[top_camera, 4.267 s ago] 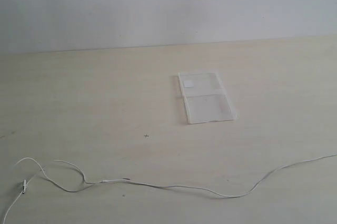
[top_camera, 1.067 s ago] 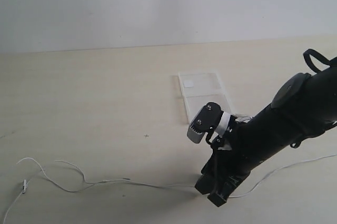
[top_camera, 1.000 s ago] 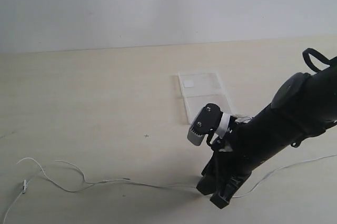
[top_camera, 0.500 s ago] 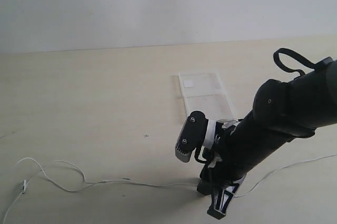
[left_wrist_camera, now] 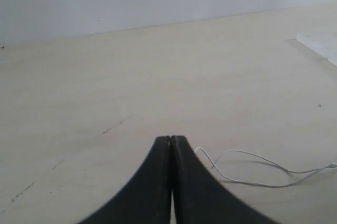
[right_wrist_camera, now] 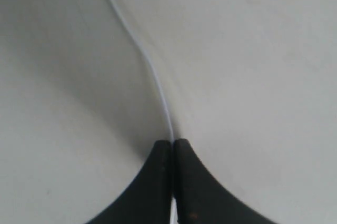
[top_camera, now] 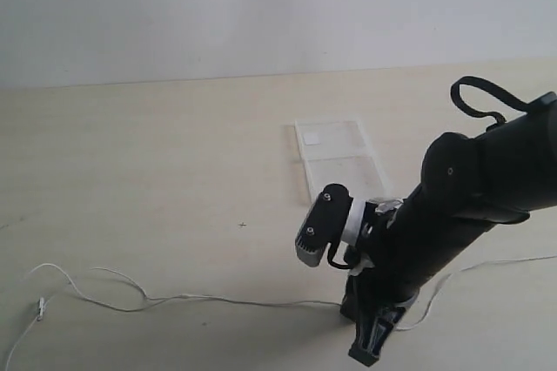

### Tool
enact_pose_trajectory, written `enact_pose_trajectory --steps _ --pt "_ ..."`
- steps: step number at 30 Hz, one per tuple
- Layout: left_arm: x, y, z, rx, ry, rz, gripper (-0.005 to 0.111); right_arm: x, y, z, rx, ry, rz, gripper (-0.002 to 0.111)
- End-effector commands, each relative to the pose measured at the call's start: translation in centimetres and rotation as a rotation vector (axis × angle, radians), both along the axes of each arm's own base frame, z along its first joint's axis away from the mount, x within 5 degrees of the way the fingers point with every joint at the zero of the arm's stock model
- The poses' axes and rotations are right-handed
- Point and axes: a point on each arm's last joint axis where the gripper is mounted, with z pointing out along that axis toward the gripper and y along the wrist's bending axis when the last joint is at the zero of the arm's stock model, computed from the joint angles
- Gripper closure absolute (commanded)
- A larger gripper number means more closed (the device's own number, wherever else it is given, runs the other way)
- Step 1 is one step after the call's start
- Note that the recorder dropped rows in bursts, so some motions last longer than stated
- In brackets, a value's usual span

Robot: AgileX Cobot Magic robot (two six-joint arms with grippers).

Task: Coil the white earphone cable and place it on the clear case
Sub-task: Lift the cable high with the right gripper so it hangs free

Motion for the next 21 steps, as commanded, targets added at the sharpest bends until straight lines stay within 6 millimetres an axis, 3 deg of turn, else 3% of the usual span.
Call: enact_pose_trajectory --steps 1,8,12,14,15,19,21 --pt "0.0 0.0 0.0 -0.004 -0.013 0.004 0.107 -0.2 0.1 4.0 0.047 -0.026 0.003 0.108" --pt "0.0 0.0 0.0 -0.004 -0.013 0.004 0.107 0.3 0.8 14.3 0.228 -0.213 -0.020 0.108" --pt "0.0 0.0 0.0 -0.004 -0.013 0.004 0.107 0.1 0.9 19.2 0.308 -0.285 -0.027 0.108" --pt "0.0 0.0 0.0 -0.004 -0.013 0.004 0.107 -0.1 0.8 21.7 0.348 -0.328 -0.027 0.108" --pt "0.0 0.0 0.0 -0.004 -0.013 0.004 0.107 -0.4 0.7 23.8 0.384 -0.361 -0.028 0.108" --pt "0.0 0.0 0.0 -0.004 -0.013 0.004 0.107 -1.1 0.5 27.8 0.443 -0.415 -0.017 0.108" --pt "0.0 0.0 0.0 -0.004 -0.013 0.004 0.107 -2.1 0.1 31.3 0.491 -0.462 -0.001 0.108"
